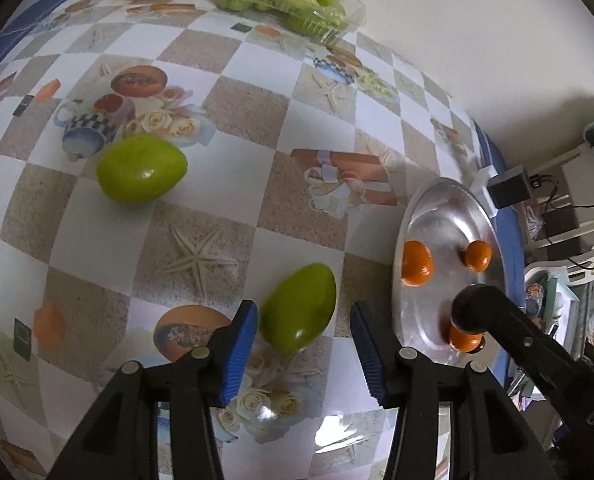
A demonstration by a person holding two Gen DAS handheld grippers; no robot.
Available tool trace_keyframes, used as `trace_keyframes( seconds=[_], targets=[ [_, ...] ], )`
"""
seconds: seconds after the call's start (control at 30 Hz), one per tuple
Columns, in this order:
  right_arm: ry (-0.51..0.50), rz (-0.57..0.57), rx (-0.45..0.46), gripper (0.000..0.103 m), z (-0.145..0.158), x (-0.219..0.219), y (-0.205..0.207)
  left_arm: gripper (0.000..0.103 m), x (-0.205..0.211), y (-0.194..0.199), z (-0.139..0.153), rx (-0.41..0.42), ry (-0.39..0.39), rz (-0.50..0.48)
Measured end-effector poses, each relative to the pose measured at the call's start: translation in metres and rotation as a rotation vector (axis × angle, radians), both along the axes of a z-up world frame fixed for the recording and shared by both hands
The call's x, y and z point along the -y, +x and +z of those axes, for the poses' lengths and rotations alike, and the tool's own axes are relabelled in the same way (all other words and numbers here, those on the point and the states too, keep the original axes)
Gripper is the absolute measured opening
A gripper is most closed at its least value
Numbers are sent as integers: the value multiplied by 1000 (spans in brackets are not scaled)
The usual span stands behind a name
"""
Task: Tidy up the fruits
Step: 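Carry the plum with the right tool while the left tool carries the mango toward the bowl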
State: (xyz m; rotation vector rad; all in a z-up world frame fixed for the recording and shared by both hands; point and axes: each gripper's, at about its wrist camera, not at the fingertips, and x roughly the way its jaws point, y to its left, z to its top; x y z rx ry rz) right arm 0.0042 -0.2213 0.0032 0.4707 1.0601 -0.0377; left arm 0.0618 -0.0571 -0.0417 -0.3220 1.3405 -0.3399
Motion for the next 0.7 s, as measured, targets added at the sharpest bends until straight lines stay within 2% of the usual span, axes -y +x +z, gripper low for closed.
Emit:
trace_keyframes(
  seconds=[0.23, 0.47, 0.7],
  targets=[
    [-1, 0, -10, 27, -3, 0, 0, 52, -5, 10, -15, -13, 12, 37],
    [0, -1, -14, 27, -4, 1, 1, 47, -10, 14, -15, 7, 10, 52],
    [8, -22, -20, 27, -7, 8, 1, 46, -12, 16, -14, 12, -5, 59]
  ],
)
